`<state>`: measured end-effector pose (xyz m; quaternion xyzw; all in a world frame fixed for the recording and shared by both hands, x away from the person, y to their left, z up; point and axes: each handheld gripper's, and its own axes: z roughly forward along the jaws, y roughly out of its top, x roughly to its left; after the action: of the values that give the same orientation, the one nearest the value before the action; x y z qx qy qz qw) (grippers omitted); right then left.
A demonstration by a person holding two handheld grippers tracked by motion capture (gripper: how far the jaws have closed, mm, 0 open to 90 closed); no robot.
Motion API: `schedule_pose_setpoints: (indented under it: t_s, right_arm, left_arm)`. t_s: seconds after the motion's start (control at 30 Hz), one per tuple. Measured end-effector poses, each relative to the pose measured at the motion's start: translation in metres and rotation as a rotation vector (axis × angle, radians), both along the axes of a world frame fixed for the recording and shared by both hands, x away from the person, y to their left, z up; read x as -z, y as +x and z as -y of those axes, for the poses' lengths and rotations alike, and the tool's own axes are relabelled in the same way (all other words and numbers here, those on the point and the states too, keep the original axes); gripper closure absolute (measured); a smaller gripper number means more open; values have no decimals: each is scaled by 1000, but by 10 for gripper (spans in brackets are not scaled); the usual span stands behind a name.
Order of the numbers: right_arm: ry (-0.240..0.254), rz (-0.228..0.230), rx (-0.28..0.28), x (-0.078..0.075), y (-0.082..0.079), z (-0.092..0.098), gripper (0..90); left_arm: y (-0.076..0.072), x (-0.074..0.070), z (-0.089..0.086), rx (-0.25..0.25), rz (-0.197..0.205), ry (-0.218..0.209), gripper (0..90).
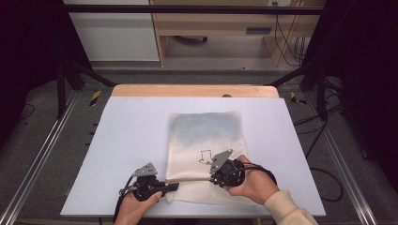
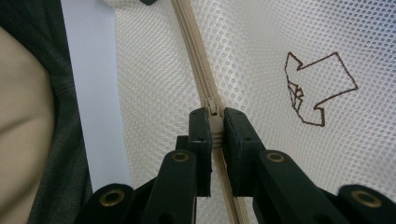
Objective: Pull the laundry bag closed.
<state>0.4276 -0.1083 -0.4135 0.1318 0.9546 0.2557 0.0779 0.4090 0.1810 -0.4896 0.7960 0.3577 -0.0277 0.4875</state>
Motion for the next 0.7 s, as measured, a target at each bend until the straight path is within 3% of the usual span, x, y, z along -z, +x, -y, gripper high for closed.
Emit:
schedule_pose_setpoints:
  t_s: [0.7]
  right_arm:
    - [-6, 1, 25, 0, -1, 12, 821]
  left_arm:
    - [0, 1, 0, 3, -2, 2, 849]
